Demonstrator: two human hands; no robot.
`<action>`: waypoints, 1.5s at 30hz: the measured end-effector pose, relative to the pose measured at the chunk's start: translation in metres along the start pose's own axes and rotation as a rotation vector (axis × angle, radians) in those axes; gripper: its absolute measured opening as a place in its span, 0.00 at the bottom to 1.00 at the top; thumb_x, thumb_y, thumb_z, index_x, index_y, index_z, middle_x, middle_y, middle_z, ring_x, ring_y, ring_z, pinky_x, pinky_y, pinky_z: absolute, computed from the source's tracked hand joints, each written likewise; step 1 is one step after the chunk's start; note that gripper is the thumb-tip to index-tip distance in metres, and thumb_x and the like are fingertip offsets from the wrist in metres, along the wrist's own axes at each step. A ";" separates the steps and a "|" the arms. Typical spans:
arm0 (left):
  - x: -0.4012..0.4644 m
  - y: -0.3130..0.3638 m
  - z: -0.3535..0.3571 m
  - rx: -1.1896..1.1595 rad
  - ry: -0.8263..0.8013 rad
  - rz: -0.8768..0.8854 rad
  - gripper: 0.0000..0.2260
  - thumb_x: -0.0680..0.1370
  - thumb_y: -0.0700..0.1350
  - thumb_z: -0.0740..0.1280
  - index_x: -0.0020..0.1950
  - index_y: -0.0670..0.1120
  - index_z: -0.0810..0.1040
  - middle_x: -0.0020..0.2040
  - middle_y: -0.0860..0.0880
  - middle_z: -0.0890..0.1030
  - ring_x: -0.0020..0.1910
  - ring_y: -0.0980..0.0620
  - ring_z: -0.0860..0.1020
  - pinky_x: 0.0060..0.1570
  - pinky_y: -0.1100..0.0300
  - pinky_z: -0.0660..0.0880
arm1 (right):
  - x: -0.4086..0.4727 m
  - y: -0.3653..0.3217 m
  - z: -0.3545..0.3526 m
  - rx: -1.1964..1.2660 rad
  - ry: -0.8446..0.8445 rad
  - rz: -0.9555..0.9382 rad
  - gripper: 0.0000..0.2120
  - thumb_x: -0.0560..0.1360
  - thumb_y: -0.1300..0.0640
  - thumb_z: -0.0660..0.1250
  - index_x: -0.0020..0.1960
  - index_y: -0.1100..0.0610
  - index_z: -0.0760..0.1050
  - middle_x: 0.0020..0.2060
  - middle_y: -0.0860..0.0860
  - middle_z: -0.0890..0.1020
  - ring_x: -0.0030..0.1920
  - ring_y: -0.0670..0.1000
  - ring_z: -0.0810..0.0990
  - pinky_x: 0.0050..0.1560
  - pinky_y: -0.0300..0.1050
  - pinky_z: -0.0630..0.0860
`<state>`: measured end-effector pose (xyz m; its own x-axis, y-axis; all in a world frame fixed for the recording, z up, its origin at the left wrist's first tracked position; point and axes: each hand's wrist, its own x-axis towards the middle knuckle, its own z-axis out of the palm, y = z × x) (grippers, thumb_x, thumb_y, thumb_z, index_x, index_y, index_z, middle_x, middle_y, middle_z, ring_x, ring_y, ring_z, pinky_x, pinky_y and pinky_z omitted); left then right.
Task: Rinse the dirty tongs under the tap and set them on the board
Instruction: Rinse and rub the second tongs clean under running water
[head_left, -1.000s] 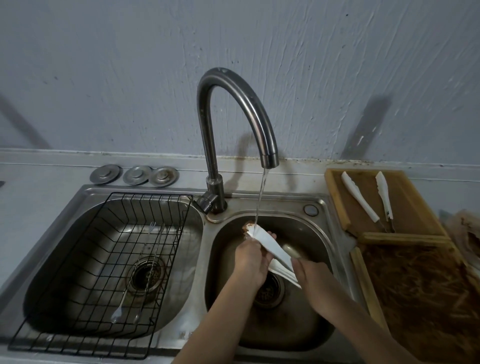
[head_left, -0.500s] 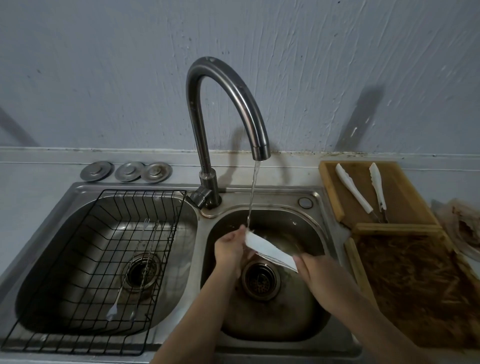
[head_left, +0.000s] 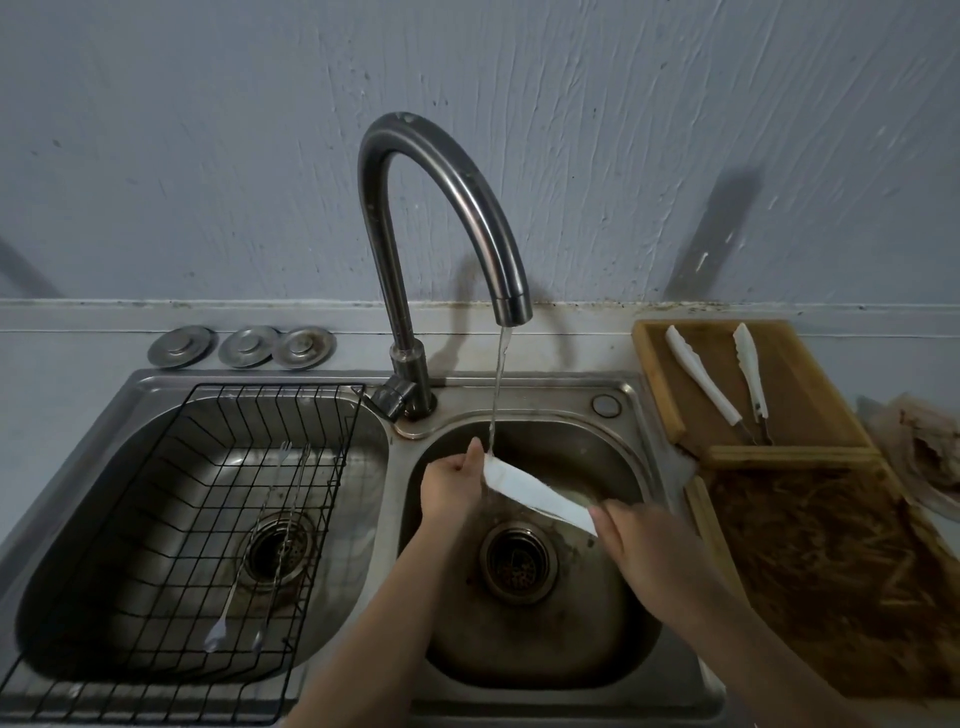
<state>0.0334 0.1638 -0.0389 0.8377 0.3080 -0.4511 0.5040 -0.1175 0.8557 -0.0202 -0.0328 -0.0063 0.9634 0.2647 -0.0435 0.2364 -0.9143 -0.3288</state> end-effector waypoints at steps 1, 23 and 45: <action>0.001 -0.001 -0.002 0.046 -0.026 -0.031 0.19 0.80 0.52 0.59 0.37 0.41 0.77 0.34 0.45 0.79 0.34 0.52 0.75 0.40 0.58 0.72 | -0.001 0.000 -0.001 -0.008 -0.005 -0.002 0.17 0.80 0.47 0.48 0.42 0.51 0.72 0.27 0.46 0.71 0.28 0.44 0.73 0.30 0.36 0.69; 0.008 -0.010 -0.011 0.005 0.040 0.198 0.11 0.79 0.40 0.61 0.58 0.41 0.79 0.53 0.47 0.82 0.52 0.53 0.80 0.53 0.69 0.73 | -0.007 0.008 -0.002 0.164 0.008 0.050 0.19 0.81 0.50 0.50 0.31 0.45 0.64 0.23 0.48 0.70 0.24 0.45 0.73 0.27 0.34 0.68; 0.003 0.012 -0.019 -0.151 -0.338 0.415 0.13 0.79 0.34 0.61 0.63 0.40 0.76 0.46 0.59 0.84 0.46 0.66 0.80 0.48 0.72 0.75 | -0.001 -0.001 -0.003 0.330 0.018 0.117 0.22 0.80 0.50 0.50 0.28 0.52 0.65 0.20 0.47 0.64 0.20 0.44 0.67 0.27 0.38 0.65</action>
<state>0.0378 0.1817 -0.0254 0.9929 -0.0582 -0.1036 0.1026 -0.0196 0.9945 -0.0210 -0.0335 -0.0029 0.9843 0.1562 -0.0829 0.0739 -0.7891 -0.6098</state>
